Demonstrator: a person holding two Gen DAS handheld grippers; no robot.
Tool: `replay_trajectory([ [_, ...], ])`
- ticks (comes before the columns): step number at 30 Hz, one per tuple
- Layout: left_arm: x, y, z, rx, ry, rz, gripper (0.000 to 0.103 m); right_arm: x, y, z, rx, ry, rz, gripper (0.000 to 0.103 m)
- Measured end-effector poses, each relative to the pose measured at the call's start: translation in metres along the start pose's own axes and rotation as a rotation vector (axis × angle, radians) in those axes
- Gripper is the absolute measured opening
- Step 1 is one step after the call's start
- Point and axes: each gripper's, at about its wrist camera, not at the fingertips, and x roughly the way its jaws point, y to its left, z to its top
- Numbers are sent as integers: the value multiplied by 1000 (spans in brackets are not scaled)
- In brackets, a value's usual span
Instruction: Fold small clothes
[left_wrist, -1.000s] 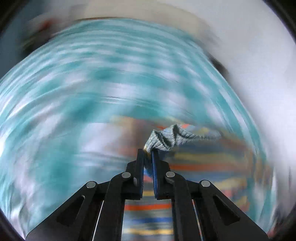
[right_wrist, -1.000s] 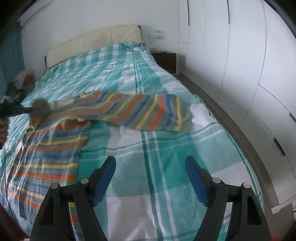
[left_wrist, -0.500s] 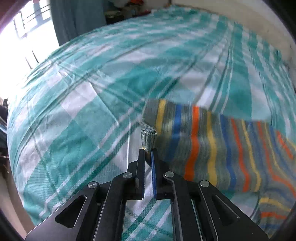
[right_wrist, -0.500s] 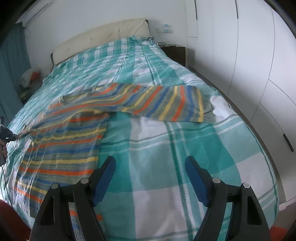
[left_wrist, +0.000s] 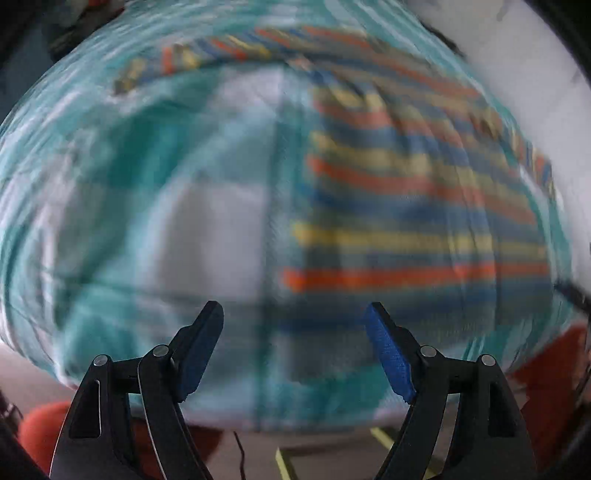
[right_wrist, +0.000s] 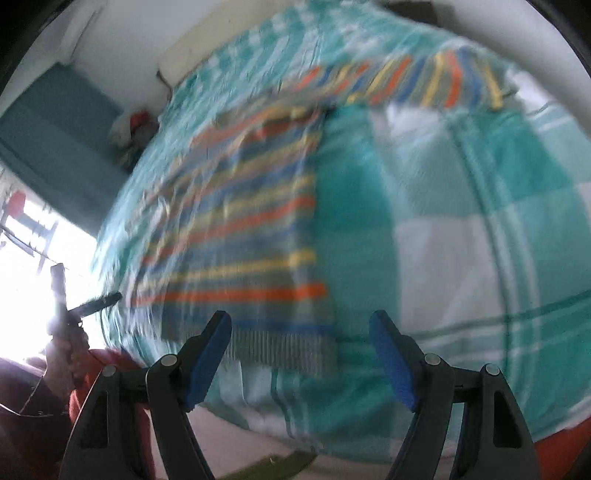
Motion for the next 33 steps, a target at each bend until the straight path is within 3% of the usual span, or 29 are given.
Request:
replay_trajectory([
  [2,10,-6,-9,-15,17,2,81,14,-1,-2,-3,22,-14,76],
  [4,11,-6,-14,-34,10,-4,75,27,-6,-3,11,32,-26,73],
  [5,9,-5,-14,-38,11,-36,47,31,-8,-4,15,42,-4,56],
  [6,7,-5,-14,-30,29,-88,3,36,-9,-5,22,70,23,16],
  [7,3,-5,-15,-24,42,-110,6,40,-9,-6,33,108,49,6],
  [12,-36,17,-26,-91,9,-184,4,0,10,-9,17,78,81,5],
  [16,-45,27,-38,-74,55,-108,4,-28,27,-18,-9,107,90,5],
  [20,-12,10,-43,-11,149,12,4,3,16,-29,15,187,10,5],
  [22,-2,0,-41,25,167,73,6,26,9,-32,43,229,-30,5],
  [25,0,-5,-42,37,178,158,31,41,12,-34,32,251,-84,6],
  [26,-6,-5,-44,29,166,200,59,41,16,-34,15,260,-110,14],
  [27,-14,-2,-50,16,145,227,80,41,18,-33,0,267,-142,30],
  [29,-43,4,-52,-35,43,243,86,33,16,-38,-13,256,-200,50],
  [33,-90,8,-49,-102,-102,192,92,-4,18,-36,-7,101,-300,50],
])
